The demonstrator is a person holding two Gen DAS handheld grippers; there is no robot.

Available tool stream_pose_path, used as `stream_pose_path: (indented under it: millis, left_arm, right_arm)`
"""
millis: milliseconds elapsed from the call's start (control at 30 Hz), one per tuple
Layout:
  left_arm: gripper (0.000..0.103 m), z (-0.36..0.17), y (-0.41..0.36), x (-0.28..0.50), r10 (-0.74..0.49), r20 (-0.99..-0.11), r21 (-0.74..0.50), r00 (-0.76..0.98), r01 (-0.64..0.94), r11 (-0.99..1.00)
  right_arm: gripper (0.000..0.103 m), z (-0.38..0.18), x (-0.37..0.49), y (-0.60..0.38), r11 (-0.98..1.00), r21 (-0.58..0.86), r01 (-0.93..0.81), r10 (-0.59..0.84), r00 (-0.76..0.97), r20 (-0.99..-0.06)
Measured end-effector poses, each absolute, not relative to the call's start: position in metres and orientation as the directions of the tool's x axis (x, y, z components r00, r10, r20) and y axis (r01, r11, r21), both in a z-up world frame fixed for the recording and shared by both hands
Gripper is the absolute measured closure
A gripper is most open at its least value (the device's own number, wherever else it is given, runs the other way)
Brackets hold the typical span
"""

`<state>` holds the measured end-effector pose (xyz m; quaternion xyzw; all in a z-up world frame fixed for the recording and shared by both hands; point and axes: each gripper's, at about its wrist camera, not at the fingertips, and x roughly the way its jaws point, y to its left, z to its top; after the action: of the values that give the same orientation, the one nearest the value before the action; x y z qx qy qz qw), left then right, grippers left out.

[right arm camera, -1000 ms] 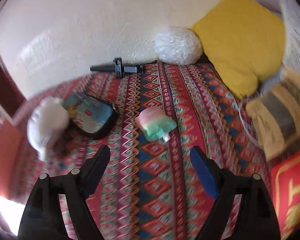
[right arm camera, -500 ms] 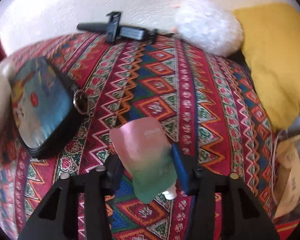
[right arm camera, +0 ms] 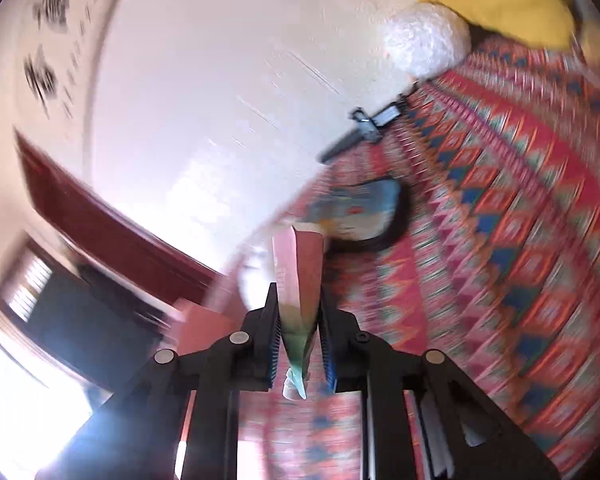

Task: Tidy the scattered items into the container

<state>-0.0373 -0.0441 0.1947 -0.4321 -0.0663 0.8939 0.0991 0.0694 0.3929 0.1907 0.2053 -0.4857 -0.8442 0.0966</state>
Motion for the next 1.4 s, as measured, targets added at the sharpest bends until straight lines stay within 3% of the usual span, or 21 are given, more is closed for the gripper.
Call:
stream_pose_path:
  millis: [67,133,233,300,467,600,700,867,900,967,1000,1067,1167,1300,1400]
  left_arm:
    - [0.003,0.197,-0.021,-0.029,0.191,-0.740,-0.097,-0.645,-0.178,-0.979]
    - [0.000,0.196,0.012,-0.014,0.093,-0.681,0.109,-0.727,-0.227,-0.968]
    - [0.000,0.176,0.073,0.014,-0.028,-0.516,0.450,-0.856,-0.244,-0.859]
    - [0.000,0.155,0.119,0.025,-0.059,-0.418,0.617,-0.907,-0.236,-0.750]
    - [0.000,0.104,0.252,0.032,0.078,-0.115,0.896,-0.990,-0.137,-0.423]
    - [0.000,0.062,0.335,-0.024,0.140,-0.064,0.973,-0.988,-0.092,-0.210]
    - [0.001,0.063,0.371,-0.079,0.153,-0.127,0.959,-0.980,-0.161,-0.235]
    - [0.000,0.080,0.403,-0.158,0.209,-0.366,0.848,-0.907,-0.418,-0.327]
    - [0.005,0.084,0.409,-0.171,0.195,-0.437,0.805,-0.878,-0.478,-0.351]
    - [0.065,0.090,0.419,-0.201,0.164,-0.619,0.655,-0.768,-0.620,-0.432]
    - [0.095,0.088,0.426,-0.210,0.108,-0.644,0.644,-0.757,-0.614,-0.456]
    - [0.096,0.095,0.432,-0.221,0.092,-0.673,0.599,-0.734,-0.613,-0.515]
    - [0.103,0.132,0.421,-0.225,0.187,-0.730,0.455,-0.657,-0.672,-0.584]
    - [0.103,0.195,0.406,-0.197,0.326,-0.728,0.385,-0.603,-0.753,-0.534]
    - [0.103,0.229,0.396,-0.200,0.305,-0.711,0.424,-0.633,-0.733,-0.533]
  right_arm:
    - [0.088,0.196,0.073,0.384,-0.429,0.903,-0.007,-0.373,-0.909,-0.185]
    - [0.087,0.210,0.077,0.377,-0.403,0.915,0.032,-0.355,-0.926,-0.124]
    - [0.087,0.221,0.084,0.374,-0.399,0.912,0.096,-0.344,-0.938,-0.052]
    - [0.087,0.222,0.089,0.384,-0.418,0.904,0.094,-0.341,-0.938,-0.060]
    - [0.087,0.207,0.117,0.445,-0.340,0.935,0.098,-0.238,-0.971,0.016]
    - [0.087,0.192,0.139,0.483,-0.298,0.953,0.056,-0.124,-0.992,0.020]
    - [0.087,0.188,0.145,0.500,-0.255,0.963,0.084,-0.102,-0.993,0.060]
    - [0.087,0.187,0.128,0.505,-0.242,0.964,0.111,-0.135,-0.988,0.080]
    - [0.087,0.185,0.122,0.503,-0.238,0.965,0.115,-0.148,-0.986,0.081]
    - [0.087,0.183,0.110,0.499,-0.232,0.965,0.119,-0.175,-0.981,0.079]
    - [0.087,0.182,0.105,0.495,-0.230,0.966,0.117,-0.189,-0.979,0.073]
    - [0.087,0.180,0.100,0.490,-0.236,0.966,0.103,-0.204,-0.978,0.054]
    - [0.087,0.185,0.106,0.491,-0.275,0.959,0.073,-0.177,-0.984,0.024]
    - [0.087,0.188,0.130,0.506,-0.271,0.958,0.097,-0.100,-0.992,0.072]
    - [0.087,0.182,0.137,0.508,-0.250,0.965,0.076,-0.085,-0.995,0.056]
